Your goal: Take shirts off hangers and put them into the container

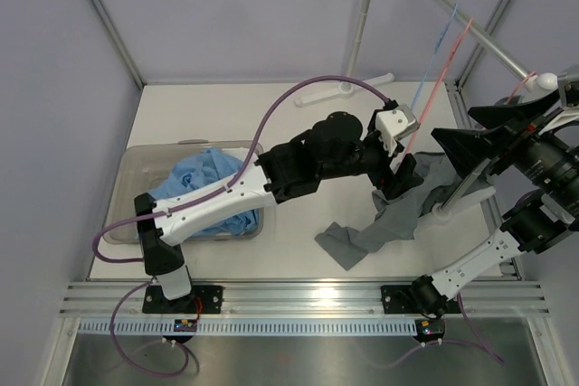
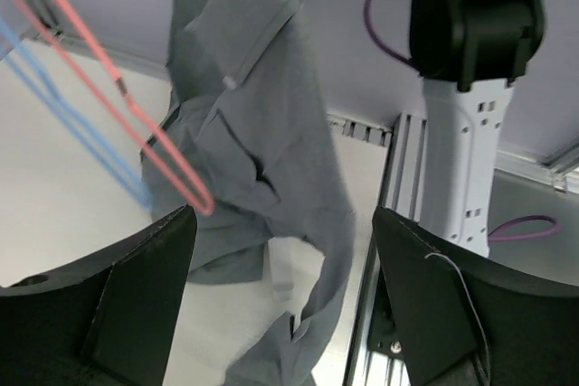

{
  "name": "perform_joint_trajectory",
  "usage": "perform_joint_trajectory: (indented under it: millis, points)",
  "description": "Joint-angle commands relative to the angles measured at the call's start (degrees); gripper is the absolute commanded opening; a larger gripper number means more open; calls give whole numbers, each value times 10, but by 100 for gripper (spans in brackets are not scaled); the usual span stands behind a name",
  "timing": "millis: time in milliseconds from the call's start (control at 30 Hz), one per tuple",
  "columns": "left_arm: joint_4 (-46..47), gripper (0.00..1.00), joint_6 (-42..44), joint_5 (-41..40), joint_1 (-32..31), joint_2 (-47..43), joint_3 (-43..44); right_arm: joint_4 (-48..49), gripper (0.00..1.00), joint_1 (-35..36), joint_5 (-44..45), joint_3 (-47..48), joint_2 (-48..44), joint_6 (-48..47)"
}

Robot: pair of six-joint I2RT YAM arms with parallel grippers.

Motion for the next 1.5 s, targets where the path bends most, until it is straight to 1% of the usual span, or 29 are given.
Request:
perform_joint_trajectory:
  millis: [0,133,300,533,600,633,667,700,733,800,833,900,933,967,1033,1067,1133,1233,1267,1300,1367,1467]
  points:
    - [41,83,-7,19,-13,36,60,62,100,1,125,-26,-14,-65]
    - [30,83,-9,25,-20,72,109,60,99,1,125,-29,-15,-59]
    - [24,84,-19,24,-20,110,134,50,99,1,125,-15,0,-58]
    - [13,84,-9,-17,-21,153,152,49,100,1,124,-7,11,-66]
    - [3,81,-5,-27,-21,174,173,54,99,1,124,-7,10,-69]
    - [0,64,-4,-32,-20,179,178,53,99,1,124,-5,11,-70]
    - [3,44,-2,-33,-21,183,181,52,99,1,124,-2,12,-70]
    - [9,17,-2,-32,-21,187,181,51,99,1,124,-1,12,-69]
    - [25,0,-4,-33,-20,187,176,49,100,1,124,4,12,-69]
    - [54,0,-4,-27,-21,179,147,46,100,1,124,7,13,-69]
    - [104,0,-7,-27,-22,169,123,46,100,1,123,10,13,-68]
    - [167,0,-14,-33,-21,119,64,44,100,1,124,14,16,-66]
    - [222,0,-16,-47,-21,101,12,38,100,1,124,21,17,-59]
    - [249,0,-16,-53,-22,69,-14,31,100,1,124,28,24,-52]
    - [300,0,-16,-72,-21,35,-60,-13,99,1,124,49,38,-18]
    - [305,0,-15,-93,-21,27,-65,-26,99,1,124,57,42,-9]
    - [325,0,-12,-111,-21,17,-75,-40,100,1,124,68,50,-3]
    - [314,0,-12,-130,-19,16,-57,-39,100,1,124,71,51,-4]
    - [301,0,-14,-129,-18,22,-25,-36,99,1,124,71,51,-7]
    - [278,0,-11,-129,-18,32,-12,-31,100,1,125,70,50,-11]
    - [264,0,-16,-137,-18,37,8,-26,100,1,124,68,51,-15]
    - [209,0,-28,-168,-18,32,21,-21,99,1,125,64,51,-23]
